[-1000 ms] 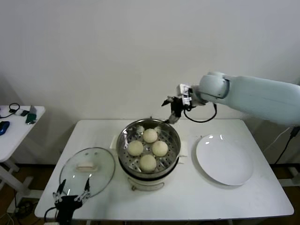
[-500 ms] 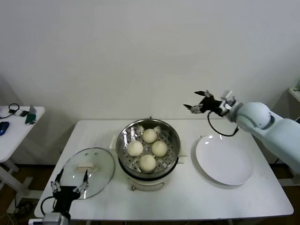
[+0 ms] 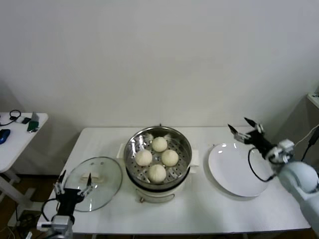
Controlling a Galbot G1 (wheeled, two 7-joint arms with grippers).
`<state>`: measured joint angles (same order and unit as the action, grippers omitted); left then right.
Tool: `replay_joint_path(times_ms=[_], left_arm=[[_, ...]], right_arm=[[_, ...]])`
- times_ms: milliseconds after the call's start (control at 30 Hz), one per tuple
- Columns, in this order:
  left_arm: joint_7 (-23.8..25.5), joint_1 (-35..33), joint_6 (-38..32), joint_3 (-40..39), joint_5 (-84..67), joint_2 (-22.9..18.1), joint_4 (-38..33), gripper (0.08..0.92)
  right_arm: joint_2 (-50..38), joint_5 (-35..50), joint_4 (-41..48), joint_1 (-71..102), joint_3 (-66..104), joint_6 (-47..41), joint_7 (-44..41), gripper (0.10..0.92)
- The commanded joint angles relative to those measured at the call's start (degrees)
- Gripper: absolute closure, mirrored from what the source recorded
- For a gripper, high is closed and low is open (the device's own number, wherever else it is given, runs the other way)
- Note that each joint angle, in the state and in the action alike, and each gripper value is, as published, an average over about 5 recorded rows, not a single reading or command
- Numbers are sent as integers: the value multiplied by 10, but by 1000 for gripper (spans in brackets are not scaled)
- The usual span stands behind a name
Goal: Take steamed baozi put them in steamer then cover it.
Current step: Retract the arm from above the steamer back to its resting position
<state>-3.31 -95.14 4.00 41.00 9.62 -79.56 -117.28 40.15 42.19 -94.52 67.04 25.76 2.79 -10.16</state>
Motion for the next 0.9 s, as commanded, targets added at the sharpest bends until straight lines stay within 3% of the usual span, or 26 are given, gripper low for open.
replay_joint_path(times_ms=[33, 233, 367, 700, 900], left_arm=[[-23, 18, -32, -1, 85, 26, 32, 177], [-121, 26, -51, 3, 296, 66, 69, 177], [-169, 30, -51, 0, 455, 67, 99, 177], [-227, 56, -50, -20, 596, 31, 211, 177], [-232, 67, -54, -25, 626, 22, 240, 177]], right_arm=[[141, -68, -12, 282, 197, 136, -8, 203], [200, -114, -27, 291, 158, 159, 7, 203], [228, -126, -18, 280, 127, 160, 20, 203], [254, -126, -18, 261, 99, 150, 30, 203], [258, -126, -19, 258, 94, 150, 29, 203]])
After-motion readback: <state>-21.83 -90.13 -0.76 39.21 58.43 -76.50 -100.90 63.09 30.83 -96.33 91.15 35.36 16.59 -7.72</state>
